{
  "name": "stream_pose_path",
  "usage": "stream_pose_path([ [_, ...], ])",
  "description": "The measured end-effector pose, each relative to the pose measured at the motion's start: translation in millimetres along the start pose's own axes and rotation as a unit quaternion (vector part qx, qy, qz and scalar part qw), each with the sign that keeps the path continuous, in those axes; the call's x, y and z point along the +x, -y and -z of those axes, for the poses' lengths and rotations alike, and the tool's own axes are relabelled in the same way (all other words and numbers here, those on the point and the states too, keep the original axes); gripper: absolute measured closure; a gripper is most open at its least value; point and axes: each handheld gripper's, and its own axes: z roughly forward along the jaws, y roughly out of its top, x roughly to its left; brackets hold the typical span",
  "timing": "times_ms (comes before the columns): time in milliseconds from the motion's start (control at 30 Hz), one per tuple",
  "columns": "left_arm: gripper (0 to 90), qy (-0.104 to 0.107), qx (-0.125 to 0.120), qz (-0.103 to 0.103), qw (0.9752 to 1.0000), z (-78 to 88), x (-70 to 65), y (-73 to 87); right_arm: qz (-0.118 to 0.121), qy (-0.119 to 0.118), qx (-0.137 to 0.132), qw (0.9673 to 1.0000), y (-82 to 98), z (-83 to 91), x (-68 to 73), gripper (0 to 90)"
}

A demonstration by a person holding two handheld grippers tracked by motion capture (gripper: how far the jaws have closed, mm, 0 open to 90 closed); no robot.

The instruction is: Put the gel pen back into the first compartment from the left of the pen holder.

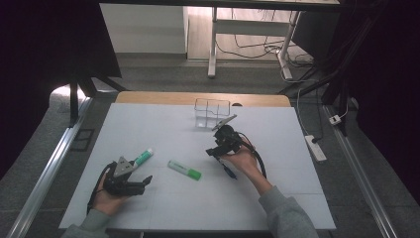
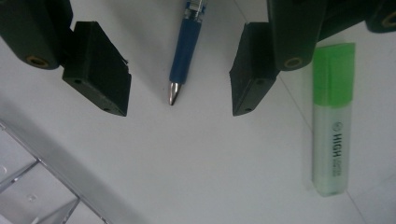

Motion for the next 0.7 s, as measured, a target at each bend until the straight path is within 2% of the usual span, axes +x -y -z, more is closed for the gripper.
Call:
stream_pose_path([
  [233, 15.1, -0.001, 0.001, -0.001, 1.0, 0.0, -0.4, 0.0, -0.003, 0.014, 0.031, 0.9994, 1.5, -15.5, 0.6, 44.4],
  [333, 15.1, -0.001, 0.001, -0.001, 1.0, 0.1, -0.2, 0.1, 0.004, 0.025, 0.052, 0.9983, 2.6, -22.7, 3.0, 48.6],
  [400, 15.1, -0.001, 0.001, -0.001, 1.0, 0.1, 0.0, 0.1, 0.011, 0.035, 0.055, 0.9978, 2.1, -23.4, 5.1, 50.9],
  [467, 15.1, -0.001, 0.001, -0.001, 1.0, 0.1, 0.0, 0.2, 0.01, 0.037, 0.058, 0.9975, 1.2, -23.2, 6.7, 55.5],
  [633, 15.1, -0.002, 0.001, -0.001, 1.0, 0.4, -0.5, 0.2, 0.012, 0.041, 0.073, 0.9964, -0.5, -21.7, 11.0, 75.9],
  [700, 15.1, -0.001, 0.001, -0.002, 1.0, 0.5, -0.5, 0.2, 0.008, 0.042, 0.079, 0.9959, -1.3, -21.6, 12.2, 78.7],
])
